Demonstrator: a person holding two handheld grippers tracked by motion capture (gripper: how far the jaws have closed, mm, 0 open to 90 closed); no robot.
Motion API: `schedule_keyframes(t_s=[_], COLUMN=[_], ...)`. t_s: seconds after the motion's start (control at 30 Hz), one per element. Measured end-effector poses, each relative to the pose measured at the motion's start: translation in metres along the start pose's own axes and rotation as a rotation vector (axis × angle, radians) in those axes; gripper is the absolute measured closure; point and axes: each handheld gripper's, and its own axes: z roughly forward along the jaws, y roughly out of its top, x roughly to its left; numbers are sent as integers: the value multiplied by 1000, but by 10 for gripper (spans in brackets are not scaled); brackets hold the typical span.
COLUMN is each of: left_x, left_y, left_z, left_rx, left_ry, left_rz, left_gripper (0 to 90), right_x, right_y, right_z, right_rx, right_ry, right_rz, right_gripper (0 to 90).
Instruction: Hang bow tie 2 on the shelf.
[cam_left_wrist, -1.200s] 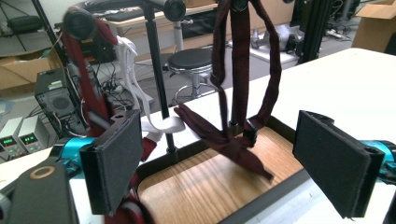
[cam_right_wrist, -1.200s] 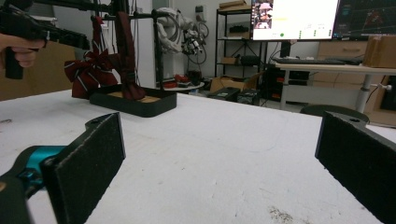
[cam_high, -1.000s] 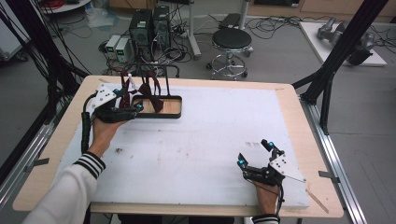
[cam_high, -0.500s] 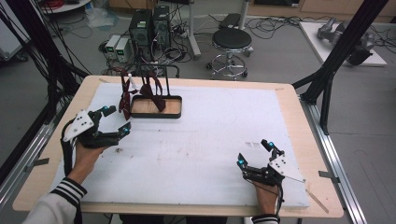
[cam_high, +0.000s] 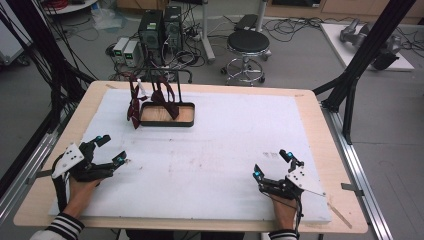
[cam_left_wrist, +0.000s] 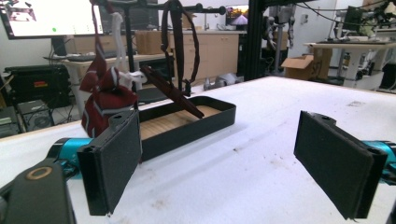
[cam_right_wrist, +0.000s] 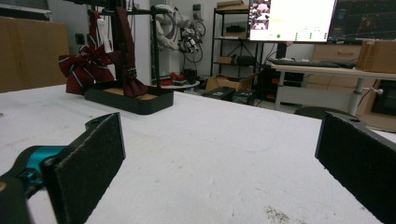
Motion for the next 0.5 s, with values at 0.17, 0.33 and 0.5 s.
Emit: schedule_keyframes(t_s=[0.17,0.33,0.5], left_x=[-1,0,0], left_y=[-10,-10,-10], left_z=[-6,-7,-7], left_rx=[-16,-33,-33], left_ry=[12,15,15], left_rz=[-11,-12,-17], left_gripper=[156,156,156], right_x=[0,1,1], right_y=[0,0,0], right_z=[0,1,0], right_rx=[1,6,6], right_ry=[2,2,1], right_rz=[-5,-6,-6], right_gripper=[6,6,6])
